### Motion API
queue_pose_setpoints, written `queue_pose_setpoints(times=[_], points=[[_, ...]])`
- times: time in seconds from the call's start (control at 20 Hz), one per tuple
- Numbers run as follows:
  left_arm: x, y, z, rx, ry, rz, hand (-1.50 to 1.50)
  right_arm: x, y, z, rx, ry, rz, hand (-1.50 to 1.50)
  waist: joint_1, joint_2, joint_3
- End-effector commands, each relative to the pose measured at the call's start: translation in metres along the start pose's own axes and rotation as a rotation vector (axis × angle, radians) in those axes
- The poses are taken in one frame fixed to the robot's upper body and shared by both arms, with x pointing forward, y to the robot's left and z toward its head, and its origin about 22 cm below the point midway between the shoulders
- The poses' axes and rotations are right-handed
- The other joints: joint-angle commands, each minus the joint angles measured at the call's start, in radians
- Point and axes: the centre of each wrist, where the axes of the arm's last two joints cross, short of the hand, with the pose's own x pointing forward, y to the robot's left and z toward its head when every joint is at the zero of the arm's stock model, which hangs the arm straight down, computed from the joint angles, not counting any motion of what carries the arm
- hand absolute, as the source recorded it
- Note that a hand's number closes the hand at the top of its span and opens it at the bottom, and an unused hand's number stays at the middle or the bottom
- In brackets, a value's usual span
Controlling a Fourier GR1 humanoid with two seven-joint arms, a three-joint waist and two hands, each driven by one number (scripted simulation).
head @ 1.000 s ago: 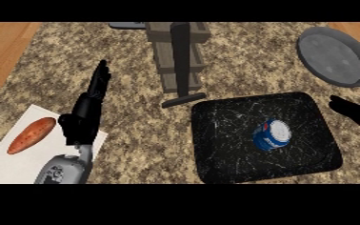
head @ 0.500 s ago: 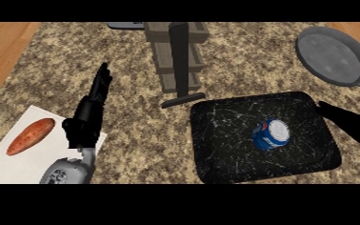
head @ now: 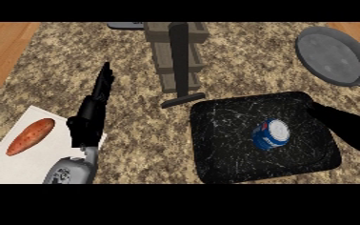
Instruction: Pick the can from the tray and place it in the tiered basket
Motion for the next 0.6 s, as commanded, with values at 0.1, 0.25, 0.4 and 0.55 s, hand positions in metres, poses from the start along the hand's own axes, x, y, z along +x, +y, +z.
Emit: queue_pose_setpoints(times=[0.1, 0.25, 0.4, 0.55], points=[[0.011, 0.003, -0.003, 0.005, 0.007, 0.01, 0.0, 0.005, 0.005, -0.008, -0.005, -0.031, 0.12, -1.5, 0.003, 0.0, 0.0], [-0.007, 0.008, 0.005, 0.009, -0.007, 0.007, 0.0, 0.012, 0.016, -0.011, -0.024, -0.045, 0.122, -1.5, 0.002, 0.0, 0.0], [-0.002, -0.006, -0.007, 0.003, 0.007, 0.017, 0.0, 0.0, 0.028, -0.032, -0.063, 0.016, 0.131, -1.5, 0.001, 0.001, 0.0], [-0.008, 0.015, -0.006, -0.006, -0.005, 0.009, 0.0, -0.008, 0.02, -0.038, -0.073, 0.069, 0.101, -1.5, 0.003, 0.001, 0.0]])
